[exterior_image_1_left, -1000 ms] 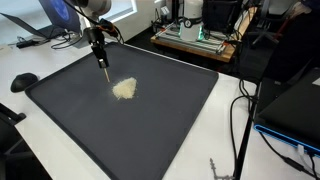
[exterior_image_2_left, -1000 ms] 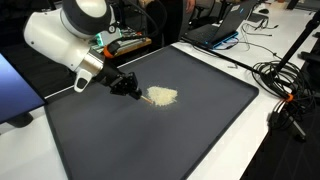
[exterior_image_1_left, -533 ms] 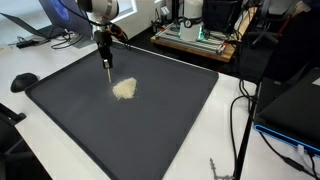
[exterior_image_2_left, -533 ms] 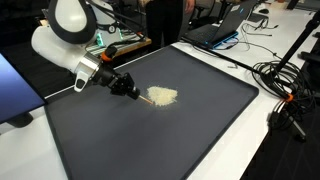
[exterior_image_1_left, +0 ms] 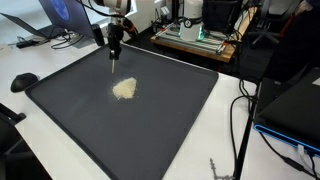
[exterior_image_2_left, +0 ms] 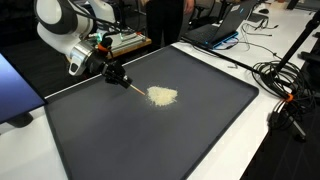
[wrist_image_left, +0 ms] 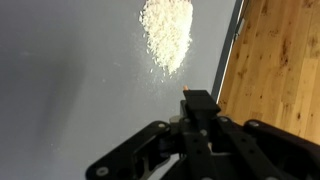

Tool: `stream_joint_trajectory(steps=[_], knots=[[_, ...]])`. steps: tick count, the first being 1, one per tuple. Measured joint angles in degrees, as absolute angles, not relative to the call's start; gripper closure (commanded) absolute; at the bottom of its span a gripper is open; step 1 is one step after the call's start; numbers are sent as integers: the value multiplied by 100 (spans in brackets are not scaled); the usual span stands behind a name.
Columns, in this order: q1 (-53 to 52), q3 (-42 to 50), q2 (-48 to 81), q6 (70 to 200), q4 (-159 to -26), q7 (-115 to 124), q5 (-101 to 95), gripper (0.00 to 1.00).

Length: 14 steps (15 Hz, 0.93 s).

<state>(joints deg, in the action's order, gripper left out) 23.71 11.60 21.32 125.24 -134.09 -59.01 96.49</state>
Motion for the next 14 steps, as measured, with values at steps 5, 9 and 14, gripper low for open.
stream_joint_trajectory(steps=[5, 9, 14], knots=[[1771, 1352, 1405, 13170, -14121, -5949, 10325, 97], [1129, 1277, 835, 14268, -14336, -5866, 10616, 97], [577, 926, 244, 15808, -14370, -5552, 10577, 97]])
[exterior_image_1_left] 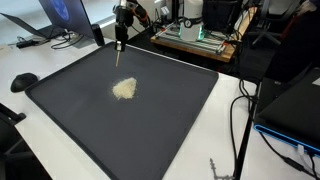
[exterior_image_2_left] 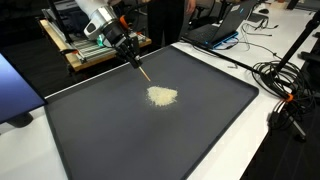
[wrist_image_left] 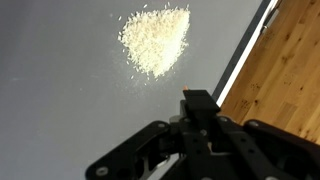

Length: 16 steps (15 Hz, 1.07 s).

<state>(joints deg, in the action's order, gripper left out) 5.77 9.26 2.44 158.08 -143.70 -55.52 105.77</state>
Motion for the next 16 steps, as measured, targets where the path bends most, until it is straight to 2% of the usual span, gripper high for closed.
stream_joint_trajectory(steps=[3, 7, 16], knots=[[385, 732, 31, 16448, -14375, -5129, 9962, 97], [299, 527, -22, 16930, -14397, -4050, 8213, 97], [309, 642, 403, 16987, -14578, -2187, 3947, 97]])
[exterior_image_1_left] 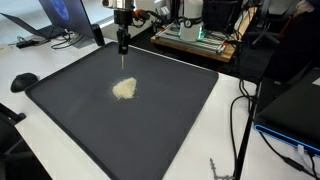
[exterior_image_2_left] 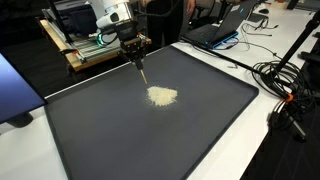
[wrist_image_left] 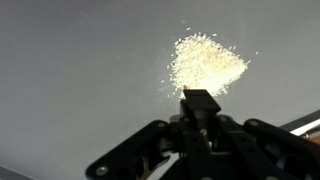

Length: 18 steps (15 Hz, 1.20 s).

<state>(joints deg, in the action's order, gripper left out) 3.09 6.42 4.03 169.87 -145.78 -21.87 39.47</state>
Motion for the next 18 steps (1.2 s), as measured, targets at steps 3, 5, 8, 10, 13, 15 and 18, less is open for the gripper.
stream_joint_trajectory(steps=[3, 5, 8, 10, 13, 15, 18], knots=[[-184, 1436, 530, 16973, -14562, -1656, 2489, 97], [-685, 2110, 557, 16861, -14444, -1267, 1508, 97], [-1380, 2825, 519, 16211, -13981, -602, 43, 97], [-1491, 2710, 320, 15461, -13600, -93, -888, 97], [-1078, 1688, -111, 14185, -13110, 172, -1435, 97], [-924, 1124, -220, 13594, -12859, 171, -1446, 97], [-820, 529, -68, 13335, -12626, 428, -1667, 97]])
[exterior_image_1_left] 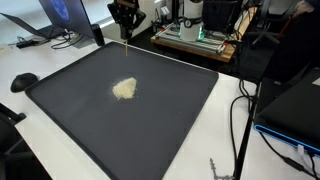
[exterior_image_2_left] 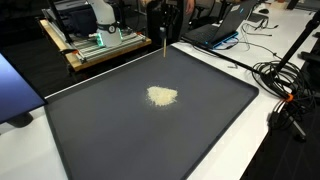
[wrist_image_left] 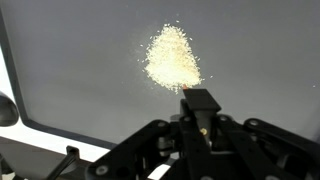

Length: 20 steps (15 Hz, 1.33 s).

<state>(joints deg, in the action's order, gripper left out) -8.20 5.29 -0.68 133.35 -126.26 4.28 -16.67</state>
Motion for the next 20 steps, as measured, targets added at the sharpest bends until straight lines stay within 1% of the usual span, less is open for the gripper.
stream_joint_trajectory(steps=[3, 6, 11, 12, 17, 18, 20], knots=[[-812, 154, 405, 13351, -12399, 1430, -2598, 97], [-923, -5, 966, 13183, -12101, 2483, -3640, 97], [-1373, -43, 1825, 12374, -11472, 3645, -4715, 97], [-1453, -68, 1995, 12208, -11339, 3749, -4781, 88], [-1635, -95, 2461, 11976, -10957, 4042, -5008, 88], [-1634, -91, 2464, 11963, -10938, 4042, -5014, 97], [-1631, -96, 2464, 11949, -10924, 4042, -5016, 97]])
